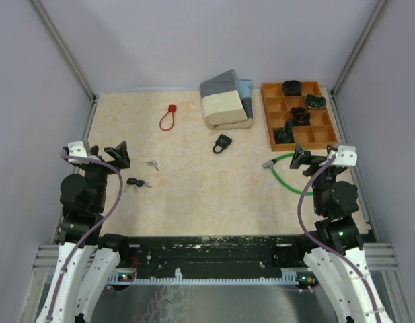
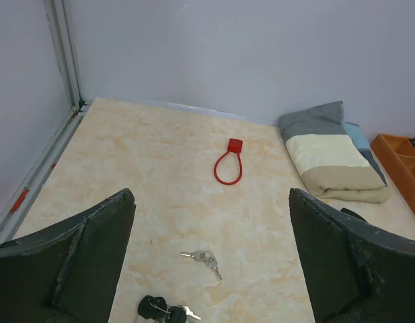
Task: Unlock with the key
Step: Move the lock to the center of the board.
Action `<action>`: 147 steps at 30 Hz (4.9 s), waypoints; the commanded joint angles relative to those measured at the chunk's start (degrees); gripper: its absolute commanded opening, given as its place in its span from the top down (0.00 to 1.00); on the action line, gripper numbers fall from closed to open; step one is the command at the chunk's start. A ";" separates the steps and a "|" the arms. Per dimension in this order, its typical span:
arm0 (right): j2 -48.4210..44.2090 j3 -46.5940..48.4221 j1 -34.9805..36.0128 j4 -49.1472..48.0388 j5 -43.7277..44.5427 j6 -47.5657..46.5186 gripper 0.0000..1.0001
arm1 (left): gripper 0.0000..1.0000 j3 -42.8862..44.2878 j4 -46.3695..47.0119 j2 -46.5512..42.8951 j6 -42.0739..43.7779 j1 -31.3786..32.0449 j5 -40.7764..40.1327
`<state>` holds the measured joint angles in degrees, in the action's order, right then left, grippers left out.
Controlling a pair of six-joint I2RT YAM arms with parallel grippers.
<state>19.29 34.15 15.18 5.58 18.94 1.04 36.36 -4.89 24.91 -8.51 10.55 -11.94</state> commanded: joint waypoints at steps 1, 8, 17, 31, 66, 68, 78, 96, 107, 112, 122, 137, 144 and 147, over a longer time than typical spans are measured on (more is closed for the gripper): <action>-0.16 1.03 -0.42 -2.23 -0.39 -0.35 0.06 | 0.00 0.14 1.53 -0.73 0.52 0.35 0.30; -0.24 0.73 -0.46 -2.32 -0.93 0.16 0.06 | 0.00 1.59 0.03 -0.86 -1.74 0.35 1.92; -2.96 -0.11 -0.41 -2.97 -2.86 0.71 0.06 | 0.00 7.81 -7.72 5.55 -8.12 0.35 6.11; -5.28 -0.76 -0.49 -3.00 -5.32 1.33 0.05 | 0.00 19.79 -8.56 41.81 -13.80 7.52 22.10; -7.16 -2.60 -0.33 -3.66 -5.20 0.87 0.03 | 0.27 66.53 -20.90 102.59 5.32 25.75 10.19; -7.18 -2.59 -0.34 -3.74 -5.35 0.89 0.03 | 0.31 66.71 -20.48 103.29 5.43 25.75 9.61; -6.99 -2.50 -0.33 -3.55 -5.66 1.01 0.03 | 0.53 66.85 -19.99 105.77 6.94 25.75 9.84; -6.26 -2.19 -0.33 -3.15 -7.00 1.06 0.03 | 0.83 46.73 -17.37 90.69 16.03 25.91 16.79; 1.06 0.88 -0.33 -1.23 -16.55 5.66 0.03 | 0.77 31.59 -14.73 79.81 12.68 26.46 15.62; 9.38 4.64 -0.33 0.18 -24.06 8.16 0.03 | 0.58 29.65 -12.93 78.38 9.51 26.54 12.23; 26.07 1.86 0.25 -14.65 -35.31 14.58 0.03 | 0.39 27.58 -10.95 77.60 3.36 25.77 1.22; 52.18 13.25 13.05 -8.64 -34.30 6.67 0.02 | 0.31 29.75 -2.35 75.62 -1.98 19.27 10.17; 66.04 25.81 19.96 3.73 -33.88 -4.38 0.02 | 0.19 18.53 2.70 64.50 -13.16 11.88 15.60; 71.70 31.62 21.84 9.95 -32.45 -9.21 0.02 | 0.17 11.29 6.20 57.75 -19.38 8.81 20.11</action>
<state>85.89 58.24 34.57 7.03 -15.14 0.80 54.57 -4.78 90.19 -18.28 22.35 1.50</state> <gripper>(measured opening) 0.982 0.820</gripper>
